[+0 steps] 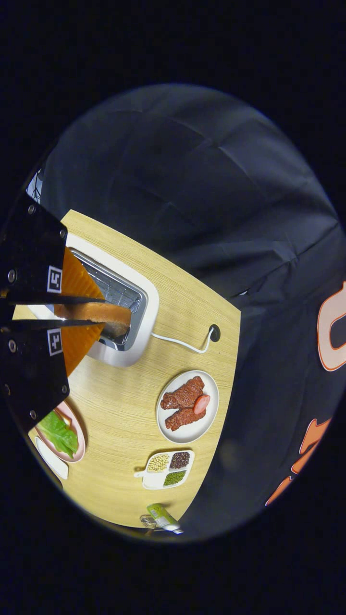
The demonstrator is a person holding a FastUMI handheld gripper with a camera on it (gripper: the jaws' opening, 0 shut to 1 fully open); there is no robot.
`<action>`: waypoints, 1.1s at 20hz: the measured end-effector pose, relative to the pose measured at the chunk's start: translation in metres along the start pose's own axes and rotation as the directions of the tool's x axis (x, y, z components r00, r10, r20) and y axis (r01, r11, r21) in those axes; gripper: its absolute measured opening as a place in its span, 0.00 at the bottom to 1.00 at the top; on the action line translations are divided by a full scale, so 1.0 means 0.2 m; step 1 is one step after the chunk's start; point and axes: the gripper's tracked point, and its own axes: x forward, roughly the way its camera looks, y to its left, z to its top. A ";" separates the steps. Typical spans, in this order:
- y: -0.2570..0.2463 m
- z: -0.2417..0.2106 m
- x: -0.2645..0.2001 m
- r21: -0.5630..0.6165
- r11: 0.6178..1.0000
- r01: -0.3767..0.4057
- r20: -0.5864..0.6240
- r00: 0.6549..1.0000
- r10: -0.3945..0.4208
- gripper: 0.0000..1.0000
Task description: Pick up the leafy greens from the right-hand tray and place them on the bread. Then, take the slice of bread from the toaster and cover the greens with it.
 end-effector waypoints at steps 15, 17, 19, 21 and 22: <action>-0.04 0.05 -0.36 0.023 0.987 -0.161 0.182 0.971 0.154 0.10; -0.06 0.04 -0.42 0.028 0.981 -0.190 0.213 0.960 0.180 0.10; -0.10 0.01 -0.46 0.033 0.976 -0.214 0.234 0.951 0.200 0.10; -0.15 -0.02 -0.51 0.045 0.974 -0.223 0.246 0.947 0.205 0.10; -0.20 -0.03 -0.52 0.049 0.976 -0.212 0.254 0.948 0.193 0.10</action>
